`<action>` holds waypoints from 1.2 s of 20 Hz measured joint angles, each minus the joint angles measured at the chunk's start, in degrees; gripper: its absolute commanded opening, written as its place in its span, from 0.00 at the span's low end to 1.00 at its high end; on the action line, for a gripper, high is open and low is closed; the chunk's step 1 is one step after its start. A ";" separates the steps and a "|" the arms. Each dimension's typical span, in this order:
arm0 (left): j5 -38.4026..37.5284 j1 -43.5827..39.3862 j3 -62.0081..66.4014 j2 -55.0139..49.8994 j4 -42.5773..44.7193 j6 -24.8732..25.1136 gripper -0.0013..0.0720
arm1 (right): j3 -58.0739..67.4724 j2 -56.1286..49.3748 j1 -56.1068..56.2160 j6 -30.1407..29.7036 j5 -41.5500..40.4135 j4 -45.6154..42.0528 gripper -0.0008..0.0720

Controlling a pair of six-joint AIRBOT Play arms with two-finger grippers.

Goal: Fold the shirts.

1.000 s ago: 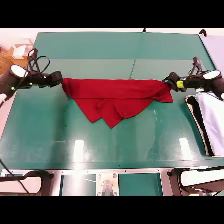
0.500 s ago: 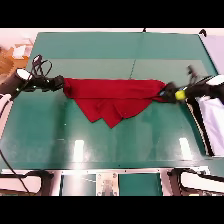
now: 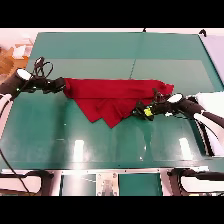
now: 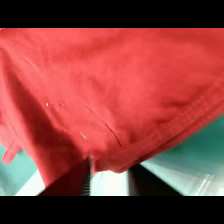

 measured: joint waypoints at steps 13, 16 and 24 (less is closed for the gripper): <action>-3.69 0.11 9.75 10.19 0.33 0.94 0.05 | 22.75 8.44 -6.80 -6.62 4.28 -0.48 0.04; -4.22 0.09 20.13 17.49 0.66 1.11 0.05 | 38.69 13.81 -12.33 -6.78 8.26 -0.28 0.04; -8.15 0.11 47.80 32.39 9.27 -4.55 0.05 | 71.87 24.09 -32.04 1.31 12.79 -0.13 0.04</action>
